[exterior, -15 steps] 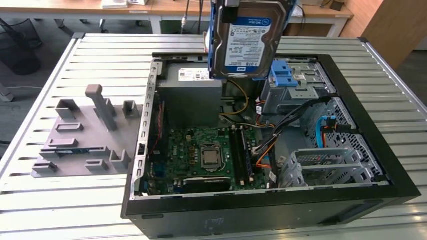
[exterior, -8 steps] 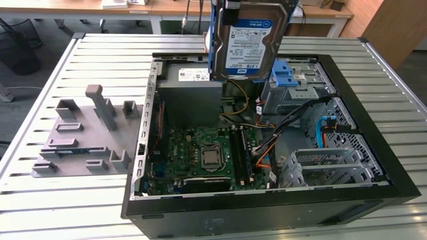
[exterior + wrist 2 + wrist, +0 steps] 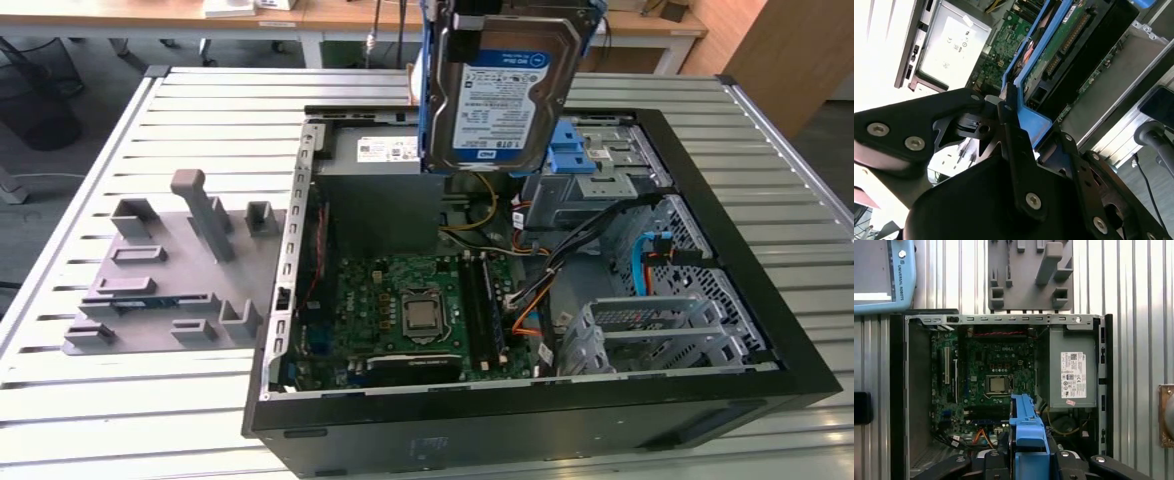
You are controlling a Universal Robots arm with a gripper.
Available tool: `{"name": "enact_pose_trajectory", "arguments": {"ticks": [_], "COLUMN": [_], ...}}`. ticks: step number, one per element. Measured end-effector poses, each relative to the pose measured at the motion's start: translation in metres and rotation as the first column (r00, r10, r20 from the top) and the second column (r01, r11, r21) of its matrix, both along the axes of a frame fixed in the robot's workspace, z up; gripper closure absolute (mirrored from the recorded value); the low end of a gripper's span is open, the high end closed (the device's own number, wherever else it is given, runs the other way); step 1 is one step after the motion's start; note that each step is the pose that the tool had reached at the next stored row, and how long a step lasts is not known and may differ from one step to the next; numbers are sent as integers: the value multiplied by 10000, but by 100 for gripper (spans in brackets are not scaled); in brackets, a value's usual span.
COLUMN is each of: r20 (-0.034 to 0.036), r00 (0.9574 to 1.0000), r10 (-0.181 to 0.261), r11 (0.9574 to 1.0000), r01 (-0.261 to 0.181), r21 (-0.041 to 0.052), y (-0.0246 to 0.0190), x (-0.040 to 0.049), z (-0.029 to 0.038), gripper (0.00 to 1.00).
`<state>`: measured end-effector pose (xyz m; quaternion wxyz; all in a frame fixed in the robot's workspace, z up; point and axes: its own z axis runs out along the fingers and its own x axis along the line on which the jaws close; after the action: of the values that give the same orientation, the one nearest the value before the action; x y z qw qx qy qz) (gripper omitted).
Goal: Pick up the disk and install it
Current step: 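Insert the disk into the insertion slot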
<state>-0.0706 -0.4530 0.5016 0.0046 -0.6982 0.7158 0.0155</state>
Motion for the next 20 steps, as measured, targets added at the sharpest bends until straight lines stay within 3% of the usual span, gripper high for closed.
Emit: {"name": "enact_pose_trajectory", "arguments": {"ticks": [8, 11, 17, 20], "r20": [0, 0, 0, -1], "r00": [10000, 10000, 10000, 10000], "r10": [1, 0, 1, 0], "r11": [10000, 10000, 10000, 10000], "r01": [-1, 0, -1, 0], "r21": [-4, -3, -4, -7], "y": [-175, -198, -201, -214], "x": [0, 23, 161, 166], "z": [-7, -10, -23, -32], "gripper": [63, 63, 63, 63]}}
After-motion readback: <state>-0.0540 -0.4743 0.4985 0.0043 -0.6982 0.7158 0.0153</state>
